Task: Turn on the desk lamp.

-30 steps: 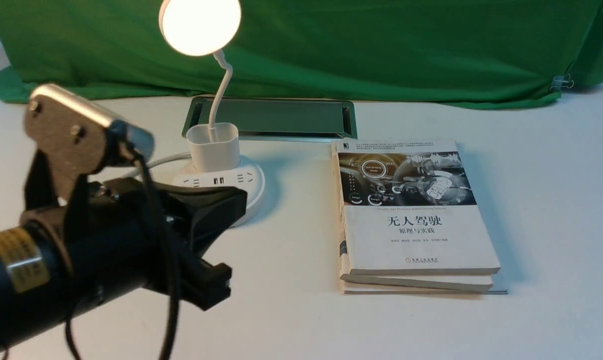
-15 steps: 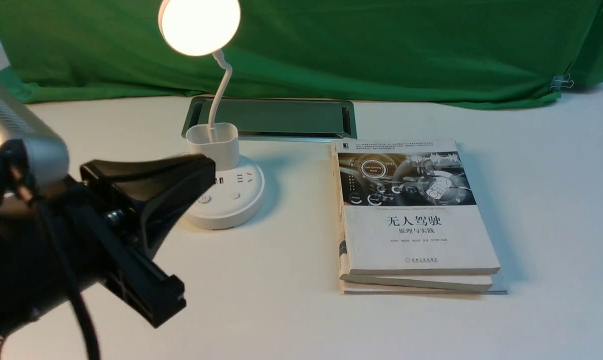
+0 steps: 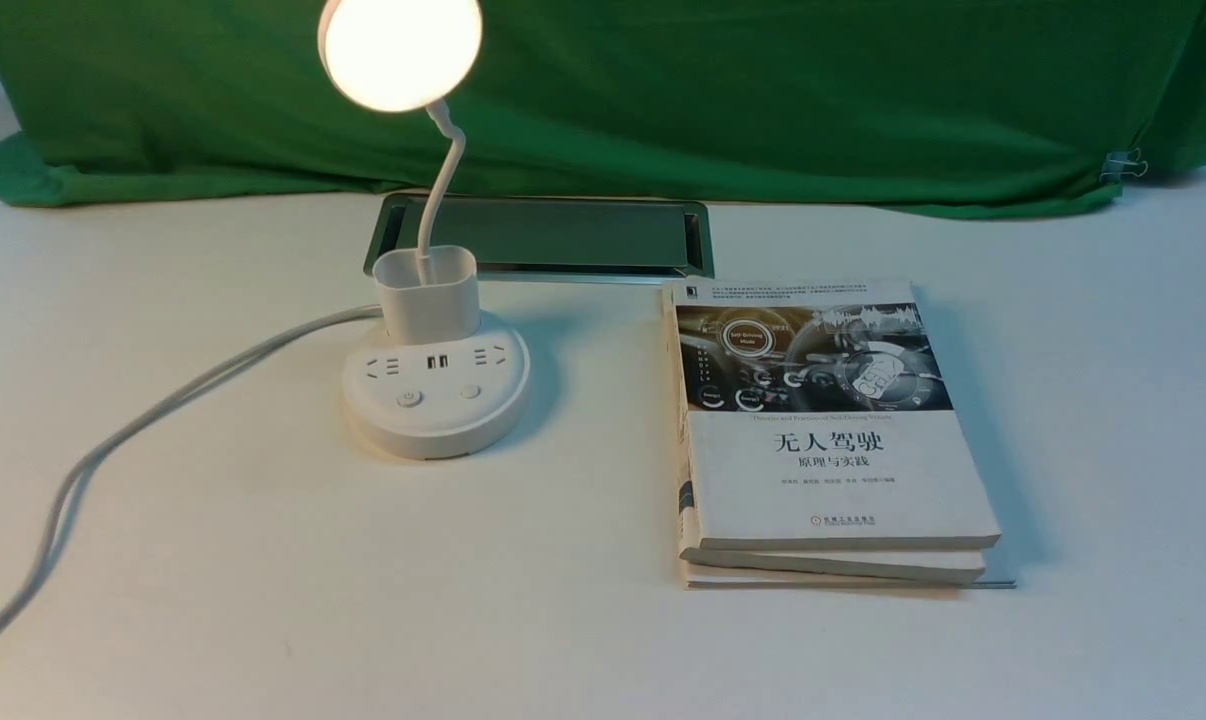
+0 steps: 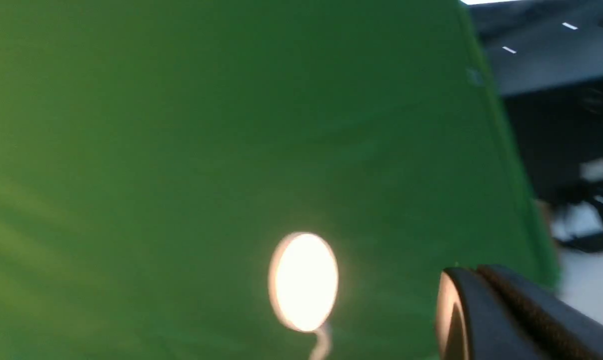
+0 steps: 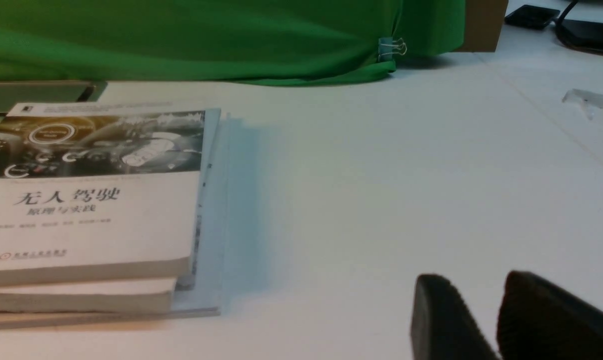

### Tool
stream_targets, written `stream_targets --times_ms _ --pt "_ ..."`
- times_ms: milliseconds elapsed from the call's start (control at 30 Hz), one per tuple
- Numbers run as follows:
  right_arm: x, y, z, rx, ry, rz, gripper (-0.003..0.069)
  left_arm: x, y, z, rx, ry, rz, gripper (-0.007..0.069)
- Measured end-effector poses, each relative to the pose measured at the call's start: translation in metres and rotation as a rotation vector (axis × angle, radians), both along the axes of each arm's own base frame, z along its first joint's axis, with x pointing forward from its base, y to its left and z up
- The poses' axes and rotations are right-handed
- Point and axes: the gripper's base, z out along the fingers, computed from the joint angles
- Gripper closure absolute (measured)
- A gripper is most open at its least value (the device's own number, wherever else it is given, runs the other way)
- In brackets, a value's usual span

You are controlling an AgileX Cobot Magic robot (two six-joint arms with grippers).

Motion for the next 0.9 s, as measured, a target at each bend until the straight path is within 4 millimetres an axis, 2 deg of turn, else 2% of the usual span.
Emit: stream_targets --times_ms 200,267,333,467,700,900 --pt "0.000 0.000 0.000 0.000 0.000 0.000 0.0418 -0.011 0.010 -0.029 -0.076 -0.221 0.141 0.0603" --pt "0.000 0.000 0.000 0.000 0.000 0.000 0.0418 -0.015 0.012 -0.033 -0.082 -0.285 0.187 0.0603" --pt "0.000 0.000 0.000 0.000 0.000 0.000 0.0418 -0.018 0.013 -0.034 -0.076 -0.306 0.216 0.0603" --pt "0.000 0.000 0.000 0.000 0.000 0.000 0.0418 -0.016 0.014 -0.039 -0.080 -0.244 0.250 0.0603" --pt "0.000 0.000 0.000 0.000 0.000 0.000 0.0418 0.002 0.020 -0.067 -0.104 0.143 0.299 0.0603" --pt "0.000 0.000 0.000 0.000 0.000 0.000 0.0418 0.006 0.020 -0.112 -0.092 0.645 0.312 0.0603"
